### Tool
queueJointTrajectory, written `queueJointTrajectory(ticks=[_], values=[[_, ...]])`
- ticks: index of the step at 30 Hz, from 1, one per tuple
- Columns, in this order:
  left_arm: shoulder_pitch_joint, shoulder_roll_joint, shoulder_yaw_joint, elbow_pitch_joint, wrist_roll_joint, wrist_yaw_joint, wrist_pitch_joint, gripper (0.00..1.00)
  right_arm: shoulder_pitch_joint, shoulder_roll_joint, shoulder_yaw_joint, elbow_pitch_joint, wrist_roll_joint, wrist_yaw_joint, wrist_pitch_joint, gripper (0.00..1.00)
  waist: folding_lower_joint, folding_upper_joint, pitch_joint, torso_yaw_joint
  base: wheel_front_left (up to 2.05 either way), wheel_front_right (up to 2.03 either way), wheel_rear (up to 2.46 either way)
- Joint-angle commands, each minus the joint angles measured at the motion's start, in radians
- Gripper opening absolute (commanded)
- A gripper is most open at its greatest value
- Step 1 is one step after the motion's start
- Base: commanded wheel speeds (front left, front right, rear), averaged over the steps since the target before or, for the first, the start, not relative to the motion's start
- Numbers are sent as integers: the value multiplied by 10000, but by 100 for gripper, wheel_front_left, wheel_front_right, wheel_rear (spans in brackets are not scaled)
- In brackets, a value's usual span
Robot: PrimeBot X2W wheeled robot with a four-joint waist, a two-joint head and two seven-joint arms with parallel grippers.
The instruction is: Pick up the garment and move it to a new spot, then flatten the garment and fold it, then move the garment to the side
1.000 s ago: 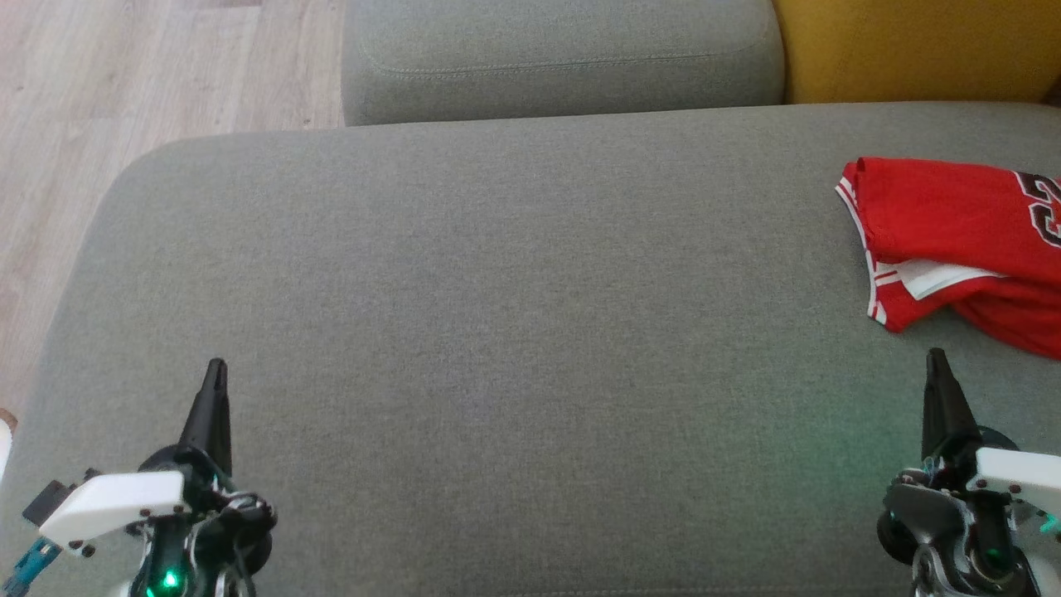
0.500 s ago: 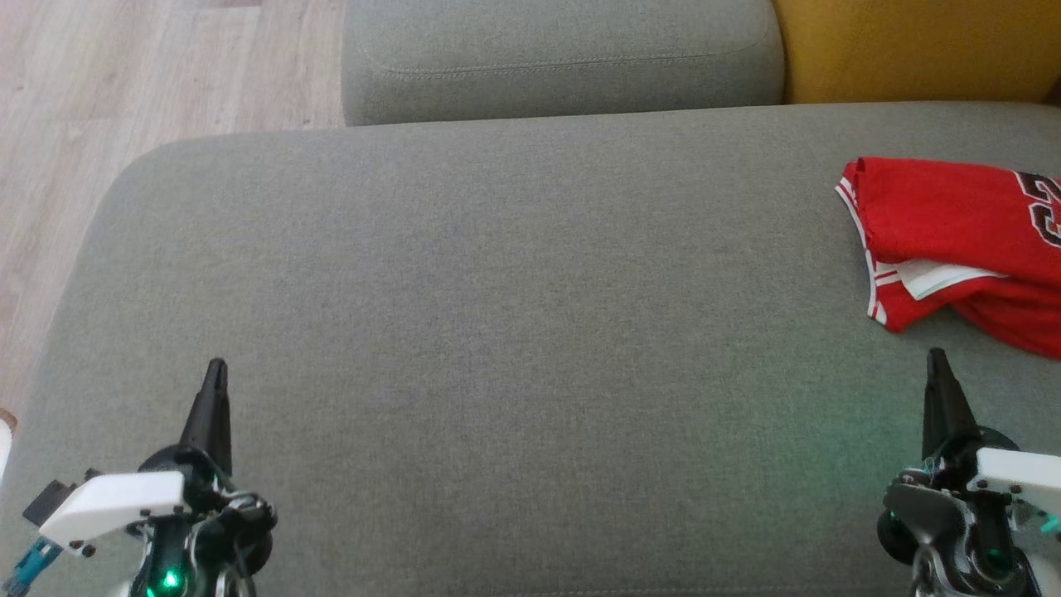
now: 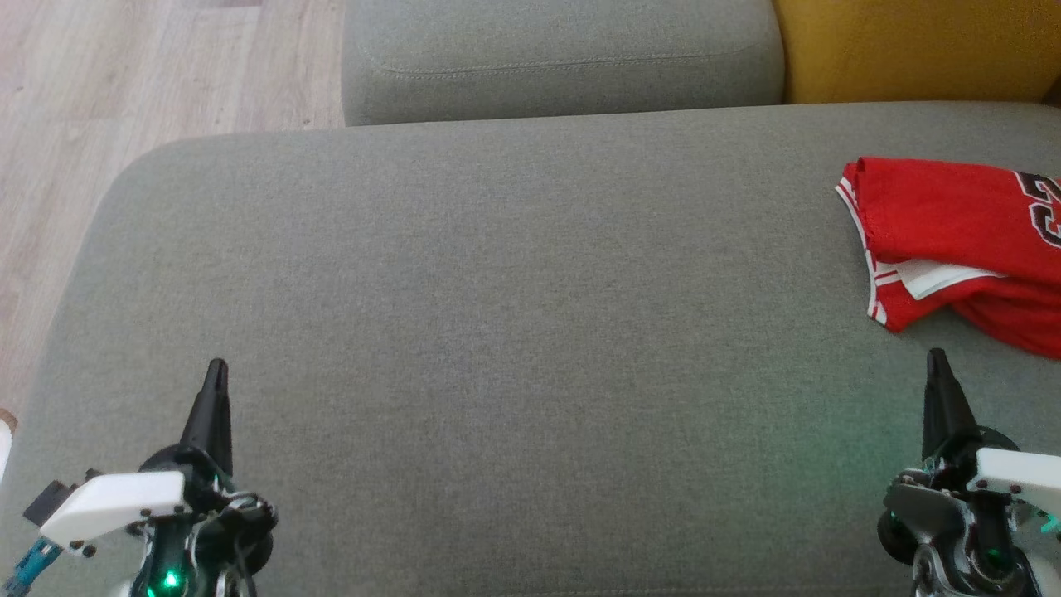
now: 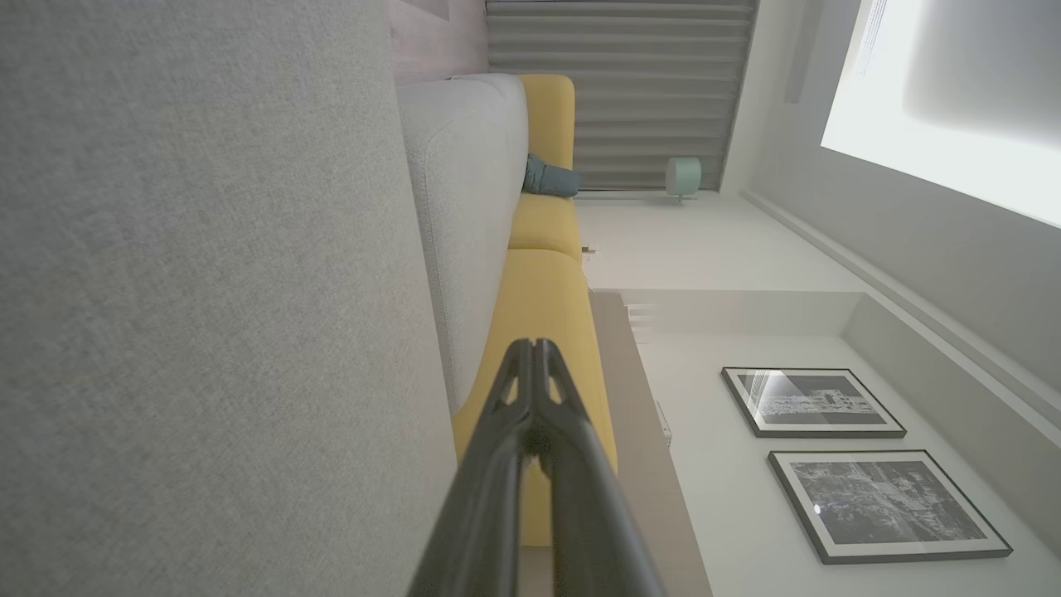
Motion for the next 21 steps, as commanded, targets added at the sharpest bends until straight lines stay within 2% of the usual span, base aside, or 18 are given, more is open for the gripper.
queueJointTrajectory(ticks=[1,21], values=[[-517,66,354,-340,29,-71,85,0,-534,-72,199,-310,-58,-7,71,0,0,0,0,0,0,0,0],[-518,62,360,-340,34,-71,90,0,-536,-60,181,-309,-73,-7,85,0,0,0,0,0,0,0,0]])
